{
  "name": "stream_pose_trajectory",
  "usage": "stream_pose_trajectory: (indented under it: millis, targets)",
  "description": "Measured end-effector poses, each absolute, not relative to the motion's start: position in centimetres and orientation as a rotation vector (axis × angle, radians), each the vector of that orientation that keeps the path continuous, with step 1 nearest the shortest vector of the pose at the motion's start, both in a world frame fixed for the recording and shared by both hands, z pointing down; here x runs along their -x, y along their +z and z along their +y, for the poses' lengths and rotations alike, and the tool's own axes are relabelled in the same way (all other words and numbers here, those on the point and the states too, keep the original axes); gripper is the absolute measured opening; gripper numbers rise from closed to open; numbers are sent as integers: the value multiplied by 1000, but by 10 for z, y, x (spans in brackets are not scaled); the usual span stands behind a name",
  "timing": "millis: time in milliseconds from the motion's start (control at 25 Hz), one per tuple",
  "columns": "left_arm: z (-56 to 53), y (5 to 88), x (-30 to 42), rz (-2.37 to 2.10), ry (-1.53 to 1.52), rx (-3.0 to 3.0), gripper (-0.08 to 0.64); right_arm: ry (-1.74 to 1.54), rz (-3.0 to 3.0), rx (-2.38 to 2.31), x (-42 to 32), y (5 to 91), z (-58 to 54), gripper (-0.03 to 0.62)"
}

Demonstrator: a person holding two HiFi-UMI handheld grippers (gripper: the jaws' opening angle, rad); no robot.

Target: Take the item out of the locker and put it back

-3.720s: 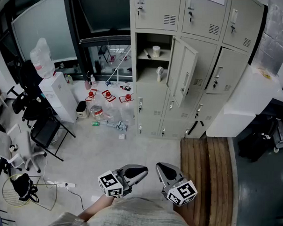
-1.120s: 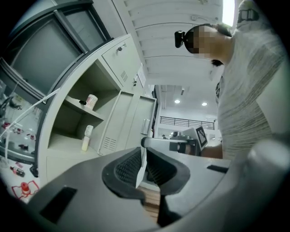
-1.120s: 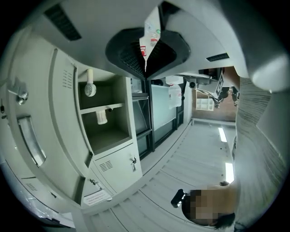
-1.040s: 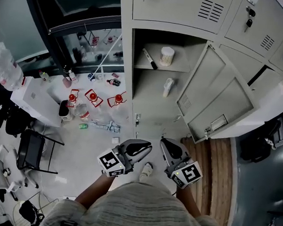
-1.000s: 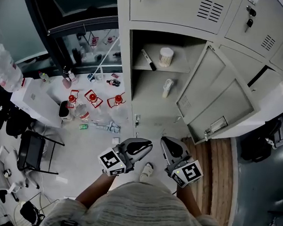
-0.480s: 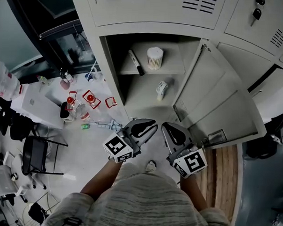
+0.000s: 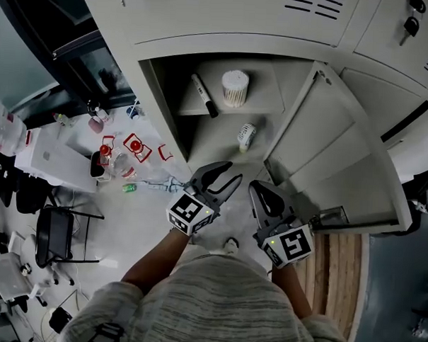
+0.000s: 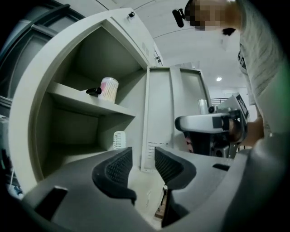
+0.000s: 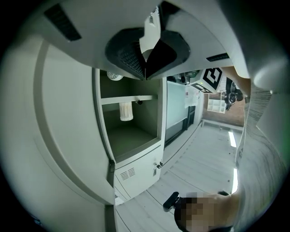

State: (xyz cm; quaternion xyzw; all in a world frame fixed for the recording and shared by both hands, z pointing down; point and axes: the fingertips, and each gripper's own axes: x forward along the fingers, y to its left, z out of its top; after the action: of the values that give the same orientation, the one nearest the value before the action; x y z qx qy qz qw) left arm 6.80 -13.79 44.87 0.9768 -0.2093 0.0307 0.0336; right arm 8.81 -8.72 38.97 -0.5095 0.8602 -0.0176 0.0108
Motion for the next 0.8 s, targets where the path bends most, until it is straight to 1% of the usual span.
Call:
stream_pose_trajectory:
  millis: [360,680,800]
  targets:
    - [-182,471,-84,-871,259,-2997,183,-93,2654,1622,-97,396,-83,26]
    - [-216,498,-105,-996,508,-2951,231,-116,2656,1591,-100,394,-74,26]
    - [-228,506,-111,-1023,572,-2919,236,-136,2665,1568,-98,394,-72,26]
